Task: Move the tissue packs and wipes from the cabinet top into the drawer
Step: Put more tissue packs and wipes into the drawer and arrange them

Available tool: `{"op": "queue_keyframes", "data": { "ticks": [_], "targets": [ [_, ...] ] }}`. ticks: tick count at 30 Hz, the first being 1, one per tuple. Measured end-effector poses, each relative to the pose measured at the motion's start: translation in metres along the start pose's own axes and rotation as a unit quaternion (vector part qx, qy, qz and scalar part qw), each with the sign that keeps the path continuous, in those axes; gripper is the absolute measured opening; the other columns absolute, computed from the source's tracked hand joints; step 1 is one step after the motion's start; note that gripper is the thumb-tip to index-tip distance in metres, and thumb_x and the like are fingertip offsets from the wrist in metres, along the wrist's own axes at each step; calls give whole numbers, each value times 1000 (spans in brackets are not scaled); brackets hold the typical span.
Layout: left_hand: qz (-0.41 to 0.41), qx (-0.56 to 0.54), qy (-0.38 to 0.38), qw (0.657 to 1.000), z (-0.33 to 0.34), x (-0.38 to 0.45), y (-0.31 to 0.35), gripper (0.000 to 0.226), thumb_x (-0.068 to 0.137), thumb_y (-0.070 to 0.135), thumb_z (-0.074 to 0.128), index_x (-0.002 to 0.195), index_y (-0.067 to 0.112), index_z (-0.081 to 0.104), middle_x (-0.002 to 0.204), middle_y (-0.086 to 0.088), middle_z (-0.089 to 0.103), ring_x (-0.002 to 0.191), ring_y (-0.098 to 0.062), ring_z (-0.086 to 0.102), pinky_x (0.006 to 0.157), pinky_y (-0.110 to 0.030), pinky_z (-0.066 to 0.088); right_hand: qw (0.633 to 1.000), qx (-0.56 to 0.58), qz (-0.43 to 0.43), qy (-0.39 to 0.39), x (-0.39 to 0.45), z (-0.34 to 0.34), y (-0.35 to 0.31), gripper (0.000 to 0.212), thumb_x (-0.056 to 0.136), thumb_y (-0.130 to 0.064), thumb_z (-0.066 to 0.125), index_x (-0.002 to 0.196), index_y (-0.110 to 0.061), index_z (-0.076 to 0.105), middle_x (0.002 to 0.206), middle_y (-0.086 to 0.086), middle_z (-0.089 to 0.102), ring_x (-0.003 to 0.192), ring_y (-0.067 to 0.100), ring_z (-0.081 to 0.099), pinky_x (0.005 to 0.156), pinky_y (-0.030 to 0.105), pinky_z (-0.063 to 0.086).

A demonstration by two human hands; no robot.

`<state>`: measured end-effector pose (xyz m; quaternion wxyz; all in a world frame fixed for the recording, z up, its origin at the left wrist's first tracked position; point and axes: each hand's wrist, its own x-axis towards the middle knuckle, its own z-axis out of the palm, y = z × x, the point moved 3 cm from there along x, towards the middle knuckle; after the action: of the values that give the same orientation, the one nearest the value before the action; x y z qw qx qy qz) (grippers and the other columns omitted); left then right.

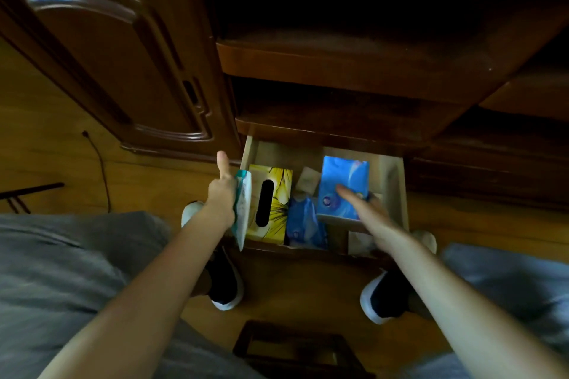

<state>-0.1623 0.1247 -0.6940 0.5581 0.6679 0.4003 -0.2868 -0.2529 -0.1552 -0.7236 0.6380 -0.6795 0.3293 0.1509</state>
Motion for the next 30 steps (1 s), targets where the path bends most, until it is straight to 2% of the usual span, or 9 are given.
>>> {"op": "queue_keyframes", "data": {
  "ticks": [2, 4, 8, 11, 15, 17, 19, 24, 30],
  "targets": [
    [-81, -62, -70, 992, 7, 4, -10, 69, 97, 66, 38, 128, 8, 59, 95, -13, 61, 82, -27, 59, 91, -43, 54, 999, -4, 23, 35, 0, -17, 14, 39, 81, -54, 79, 111, -31, 68, 89, -13, 79, 80, 6, 75, 65, 25, 54],
    [-114, -113, -151, 975, 20, -1, -22, 57, 94, 48, 60, 131, 4, 57, 103, -13, 67, 88, -24, 64, 78, -35, 55, 998, -4, 21, 61, -1, -30, 25, 40, 81, -50, 81, 113, -30, 68, 91, -10, 79, 84, 9, 75, 73, 30, 56],
    [-53, -22, -278, 959, 53, -11, -36, 47, 85, 20, 74, 128, 6, 59, 111, -14, 75, 98, -27, 74, 79, -42, 59, 998, 12, 11, 56, -5, -36, 36, 37, 82, -47, 82, 113, -32, 67, 102, -7, 78, 95, 12, 74, 80, 31, 59],
    [35, 12, -195, 980, 64, -2, -33, 38, 87, 13, 74, 123, 13, 61, 109, -11, 75, 93, -27, 75, 82, -47, 60, 998, 11, -9, 60, -1, -39, 35, 37, 79, -50, 83, 108, -36, 65, 96, -15, 78, 86, 3, 75, 65, 20, 57],
    [83, -10, -91, 992, 56, 14, -30, 27, 87, 14, 76, 111, 16, 63, 104, -10, 74, 90, -25, 74, 80, -47, 61, 994, 36, -6, 104, 12, -48, 38, 66, 75, -51, 87, 130, -26, 61, 109, -5, 77, 95, 16, 76, 84, 40, 62],
    [98, 4, -61, 993, 55, 18, -32, 26, 88, 17, 76, 111, 18, 63, 102, -6, 74, 87, -22, 74, 71, -41, 61, 994, 34, 4, 101, 25, -50, 38, 63, 77, -54, 83, 129, -25, 63, 101, -6, 79, 88, 12, 77, 75, 33, 62],
    [119, 34, -52, 991, 60, 20, -33, 25, 91, 20, 73, 113, 20, 62, 102, -4, 74, 87, -20, 73, 71, -39, 61, 996, 19, 28, 86, 43, -49, 36, 62, 80, -56, 79, 130, -23, 62, 97, -5, 78, 83, 11, 76, 68, 27, 59],
    [150, 58, -67, 985, 63, 36, -33, 17, 94, 19, 67, 110, 24, 63, 103, -3, 75, 92, -23, 74, 82, -47, 60, 996, 9, 74, 56, 86, -36, 38, 95, 76, -61, 78, 146, -10, 41, 122, 10, 67, 107, 25, 68, 93, 44, 56],
    [116, 70, -48, 990, 53, 62, -46, 24, 90, 28, 71, 113, 26, 63, 103, -1, 75, 90, -21, 74, 83, -50, 60, 979, 141, 135, 52, 118, -43, 41, 73, 82, -46, 73, 141, -14, 46, 132, 18, 58, 113, 34, 64, 95, 53, 57]
  ]
}}
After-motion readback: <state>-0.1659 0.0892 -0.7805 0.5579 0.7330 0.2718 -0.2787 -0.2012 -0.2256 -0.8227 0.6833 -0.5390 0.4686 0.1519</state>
